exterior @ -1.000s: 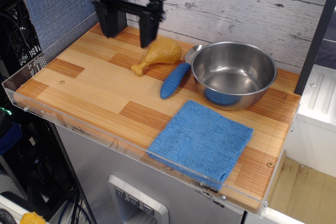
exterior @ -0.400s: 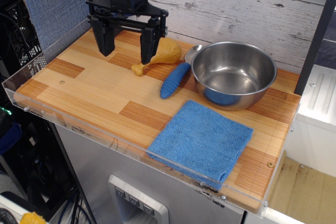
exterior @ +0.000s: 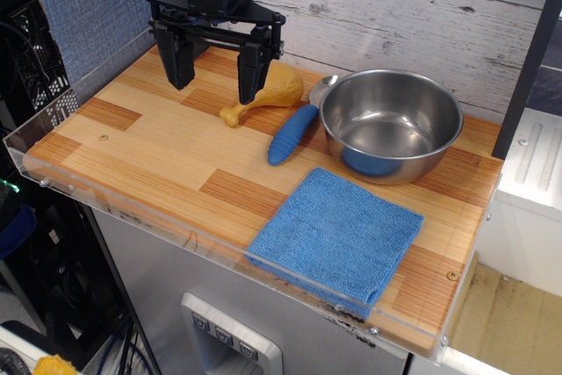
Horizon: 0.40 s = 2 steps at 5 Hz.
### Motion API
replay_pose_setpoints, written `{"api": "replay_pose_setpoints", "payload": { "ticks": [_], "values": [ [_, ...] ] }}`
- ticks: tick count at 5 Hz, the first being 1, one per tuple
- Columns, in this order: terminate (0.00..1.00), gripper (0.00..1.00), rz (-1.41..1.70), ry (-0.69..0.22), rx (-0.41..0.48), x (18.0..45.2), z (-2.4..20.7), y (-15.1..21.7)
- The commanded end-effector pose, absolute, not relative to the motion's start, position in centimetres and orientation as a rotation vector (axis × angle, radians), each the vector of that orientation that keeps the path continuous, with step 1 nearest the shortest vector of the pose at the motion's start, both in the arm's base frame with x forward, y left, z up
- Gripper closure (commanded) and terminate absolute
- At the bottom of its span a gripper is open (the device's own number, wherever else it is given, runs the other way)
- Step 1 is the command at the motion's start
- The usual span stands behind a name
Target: Place the drumstick to the left of the blue spoon
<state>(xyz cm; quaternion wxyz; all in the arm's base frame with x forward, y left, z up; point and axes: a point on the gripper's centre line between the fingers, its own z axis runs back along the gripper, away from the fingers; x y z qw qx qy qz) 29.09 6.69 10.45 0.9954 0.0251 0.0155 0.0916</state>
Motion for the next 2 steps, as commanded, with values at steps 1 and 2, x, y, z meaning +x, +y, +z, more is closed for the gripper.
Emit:
{"api": "replay_pose_setpoints", "payload": {
  "ticks": [1, 2],
  "values": [
    [0.0, 0.0, 0.184, -0.027, 0.059, 29.09, 12.03, 6.73],
    [1.0, 0.0, 0.184, -0.027, 0.059, 29.09, 12.03, 6.73]
  ]
}}
